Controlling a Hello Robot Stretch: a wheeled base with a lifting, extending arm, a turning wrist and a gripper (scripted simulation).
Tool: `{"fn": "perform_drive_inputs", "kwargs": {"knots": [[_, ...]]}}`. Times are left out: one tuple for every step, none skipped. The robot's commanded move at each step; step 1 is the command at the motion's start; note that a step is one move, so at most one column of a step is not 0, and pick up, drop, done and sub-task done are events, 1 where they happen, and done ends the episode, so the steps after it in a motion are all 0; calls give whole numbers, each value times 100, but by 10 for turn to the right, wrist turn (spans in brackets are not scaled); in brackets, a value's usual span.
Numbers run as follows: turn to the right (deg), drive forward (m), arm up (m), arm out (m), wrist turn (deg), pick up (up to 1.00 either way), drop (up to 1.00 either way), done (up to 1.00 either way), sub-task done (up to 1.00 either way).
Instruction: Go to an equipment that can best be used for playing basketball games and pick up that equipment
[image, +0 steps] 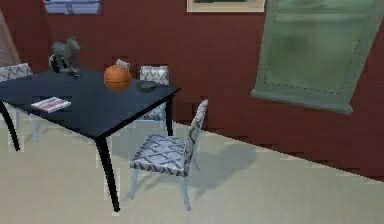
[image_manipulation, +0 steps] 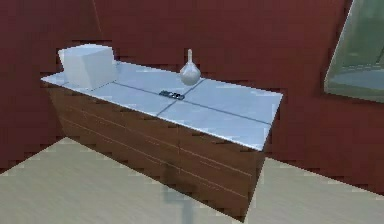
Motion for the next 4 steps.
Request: {"fn": "perform_drive_inputs", "kwargs": {"knots": [[0,50,0,0,0,0,0,0,0],[-450,0,0,0,0,0,0,0,0],[-450,0,0,0,0,0,0,0,0],[-270,0,0,0,0,0,0,0,0]]}}
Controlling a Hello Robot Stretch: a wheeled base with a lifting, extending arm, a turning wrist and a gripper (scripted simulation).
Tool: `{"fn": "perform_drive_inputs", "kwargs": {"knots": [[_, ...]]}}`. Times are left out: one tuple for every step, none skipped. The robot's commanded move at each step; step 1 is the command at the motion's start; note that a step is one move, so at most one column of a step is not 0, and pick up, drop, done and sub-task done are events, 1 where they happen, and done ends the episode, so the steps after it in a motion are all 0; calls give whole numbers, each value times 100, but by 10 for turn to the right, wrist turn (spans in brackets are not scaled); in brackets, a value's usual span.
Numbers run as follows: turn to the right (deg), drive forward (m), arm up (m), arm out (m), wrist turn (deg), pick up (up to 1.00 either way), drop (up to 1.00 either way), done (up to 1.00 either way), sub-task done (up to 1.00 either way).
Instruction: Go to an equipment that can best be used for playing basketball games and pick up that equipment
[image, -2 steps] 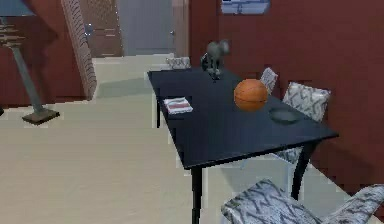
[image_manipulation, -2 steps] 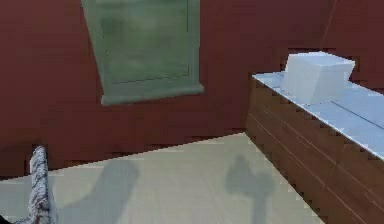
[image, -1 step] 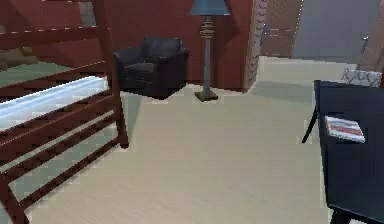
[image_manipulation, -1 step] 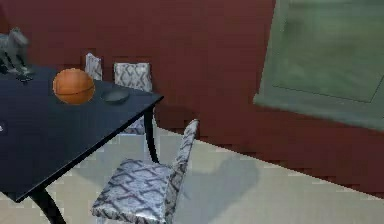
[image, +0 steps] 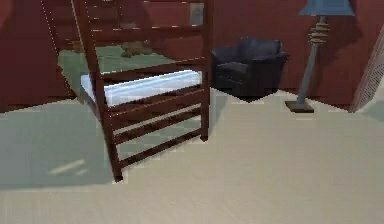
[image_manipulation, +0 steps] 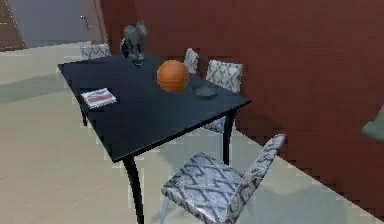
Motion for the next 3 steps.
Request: {"fn": "perform_drive_inputs", "kwargs": {"knots": [[450,0,0,0,0,0,0,0,0],[450,0,0,0,0,0,0,0,0],[450,0,0,0,0,0,0,0,0]]}}
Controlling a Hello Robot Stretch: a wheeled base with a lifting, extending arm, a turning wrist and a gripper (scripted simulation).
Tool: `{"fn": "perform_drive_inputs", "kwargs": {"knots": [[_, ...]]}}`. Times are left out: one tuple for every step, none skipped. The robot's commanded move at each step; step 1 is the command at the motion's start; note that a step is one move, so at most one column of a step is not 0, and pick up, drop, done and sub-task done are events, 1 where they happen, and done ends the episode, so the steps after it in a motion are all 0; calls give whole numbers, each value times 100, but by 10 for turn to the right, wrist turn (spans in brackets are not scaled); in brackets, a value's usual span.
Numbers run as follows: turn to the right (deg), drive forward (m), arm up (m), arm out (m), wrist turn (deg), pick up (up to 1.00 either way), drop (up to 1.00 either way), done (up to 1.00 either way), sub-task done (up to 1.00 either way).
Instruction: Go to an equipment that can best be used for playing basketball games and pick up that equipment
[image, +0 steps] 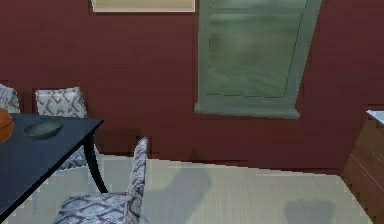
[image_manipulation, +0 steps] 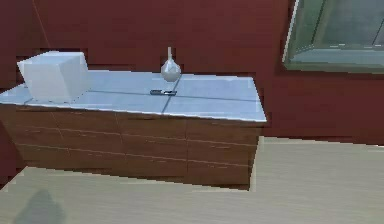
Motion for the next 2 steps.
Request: {"fn": "perform_drive_inputs", "kwargs": {"knots": [[30,0,0,0,0,0,0,0,0],[270,0,0,0,0,0,0,0,0]]}}
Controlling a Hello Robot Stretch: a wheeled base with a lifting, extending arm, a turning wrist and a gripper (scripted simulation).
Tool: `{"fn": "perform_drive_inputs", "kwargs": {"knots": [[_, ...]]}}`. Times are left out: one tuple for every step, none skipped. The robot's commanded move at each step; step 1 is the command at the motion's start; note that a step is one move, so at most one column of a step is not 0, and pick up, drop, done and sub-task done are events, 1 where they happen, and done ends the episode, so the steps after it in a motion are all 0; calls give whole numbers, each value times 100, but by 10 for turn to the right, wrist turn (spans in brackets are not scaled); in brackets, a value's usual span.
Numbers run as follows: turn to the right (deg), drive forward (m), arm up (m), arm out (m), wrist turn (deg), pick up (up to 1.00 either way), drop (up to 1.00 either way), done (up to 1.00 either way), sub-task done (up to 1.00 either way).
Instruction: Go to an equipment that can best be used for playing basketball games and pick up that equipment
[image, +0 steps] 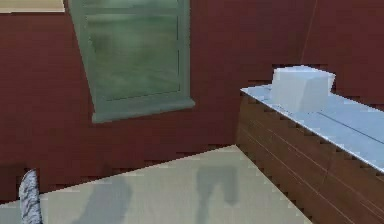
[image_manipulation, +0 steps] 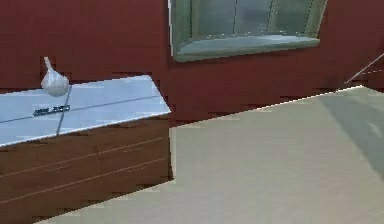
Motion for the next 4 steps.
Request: {"fn": "perform_drive_inputs", "kwargs": {"knots": [[0,35,0,0,0,0,0,0,0],[-180,0,0,0,0,0,0,0,0],[0,50,0,0,0,0,0,0,0],[-390,0,0,0,0,0,0,0,0]]}}
